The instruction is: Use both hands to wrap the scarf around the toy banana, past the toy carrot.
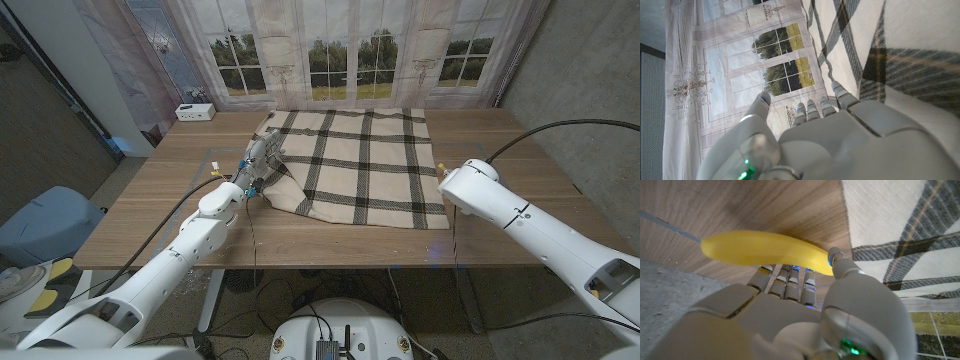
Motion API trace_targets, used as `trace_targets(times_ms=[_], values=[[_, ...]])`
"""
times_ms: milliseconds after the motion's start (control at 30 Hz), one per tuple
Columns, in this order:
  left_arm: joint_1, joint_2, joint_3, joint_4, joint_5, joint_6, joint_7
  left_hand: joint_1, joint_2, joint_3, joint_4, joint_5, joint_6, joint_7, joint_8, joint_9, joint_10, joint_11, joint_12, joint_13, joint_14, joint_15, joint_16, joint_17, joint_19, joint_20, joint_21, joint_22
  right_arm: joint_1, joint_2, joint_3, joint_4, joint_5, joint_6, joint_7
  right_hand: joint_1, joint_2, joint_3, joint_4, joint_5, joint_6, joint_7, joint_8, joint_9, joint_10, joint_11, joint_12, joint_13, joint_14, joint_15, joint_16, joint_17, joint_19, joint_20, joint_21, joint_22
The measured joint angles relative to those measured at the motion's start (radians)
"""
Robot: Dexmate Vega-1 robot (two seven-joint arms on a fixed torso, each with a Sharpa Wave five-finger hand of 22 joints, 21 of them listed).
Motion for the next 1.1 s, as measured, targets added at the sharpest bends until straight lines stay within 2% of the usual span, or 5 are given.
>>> trace_targets(times_ms=[200, 333, 400, 500, 1100], values=[[-0.002, -0.001, 0.001, 0.0, 0.001, 0.003, 0.001, 0.0, 0.0, 0.0, 0.0, 0.0, 0.0, 0.0, 0.0, 0.0, 0.0, 0.0, 0.0, 0.0, 0.0, 0.0, 0.0, 0.0, 0.0, 0.0, 0.0, 0.0, 0.035, 0.002, -0.039, 0.032, 0.02, -0.009, -0.03, 0.13, 0.015, 0.001, 0.005, -0.02, 0.112, -0.027, 0.017, 0.0, 0.134, -0.018, 0.033, 0.005, 0.164, -0.004, 0.09, 0.038, 0.094, -0.021, 0.029, 0.001], [-0.002, -0.001, 0.001, 0.0, 0.001, 0.005, 0.003, 0.0, 0.0, 0.0, 0.0, 0.0, 0.0, 0.0, 0.0, 0.0, 0.0, 0.0, 0.0, 0.0, 0.0, 0.0, 0.0, 0.0, 0.0, 0.0, 0.0, 0.0, 0.055, 0.004, -0.063, 0.048, 0.027, -0.01, -0.043, 0.213, 0.011, -0.048, 0.016, -0.028, 0.284, -0.037, 0.04, -0.001, 0.312, -0.033, 0.11, 0.037, 0.35, -0.011, 0.248, 0.148, 0.184, -0.048, 0.072, 0.017], [-0.002, -0.001, 0.001, 0.0, 0.001, 0.006, 0.005, 0.0, 0.0, 0.0, 0.0, 0.0, 0.0, 0.0, 0.0, 0.0, 0.0, 0.0, 0.0, 0.0, 0.0, 0.0, 0.0, 0.0, 0.0, 0.0, 0.0, 0.0, 0.058, 0.006, -0.071, 0.054, 0.027, -0.01, -0.043, 0.246, -0.003, -0.067, 0.019, -0.031, 0.335, 0.01, 0.058, 0.002, 0.408, -0.045, 0.172, 0.065, 0.437, -0.018, 0.352, 0.241, 0.211, -0.06, 0.094, 0.023], [-0.002, -0.001, 0.001, -0.002, 0.001, 0.006, 0.007, 0.0, 0.0, 0.0, 0.0, 0.0, 0.0, 0.0, 0.0, 0.0, 0.0, 0.0, 0.0, 0.0, 0.0, 0.0, 0.0, 0.0, 0.0, 0.0, 0.0, 0.0, 0.059, 0.01, -0.081, 0.062, 0.023, -0.002, -0.102, 0.277, -0.033, -0.077, 0.018, -0.026, 0.379, 0.055, 0.067, 0.019, 0.475, -0.01, 0.268, 0.114, 0.501, -0.03, 0.457, 0.296, 0.23, -0.072, 0.122, 0.031], [0.013, 0.001, -0.004, -0.018, 0.003, 0.006, 0.021, 0.0, 0.0, 0.0, 0.0, 0.0, 0.005, -0.005, 0.0, 0.0, 0.0, 0.0, 0.0, 0.0, 0.0, 0.0, 0.0, 0.0, 0.0, 0.0, 0.0, 0.0, -0.005, 0.04, -0.089, 0.061, -0.161, 0.1, -0.223, 0.306, -0.062, -0.092, 0.024, -0.019, 0.425, 0.068, 0.063, 0.024, 0.503, 0.01, 0.361, 0.185, 0.52, -0.024, 0.538, 0.484, 0.244, -0.08, 0.156, 0.042]])
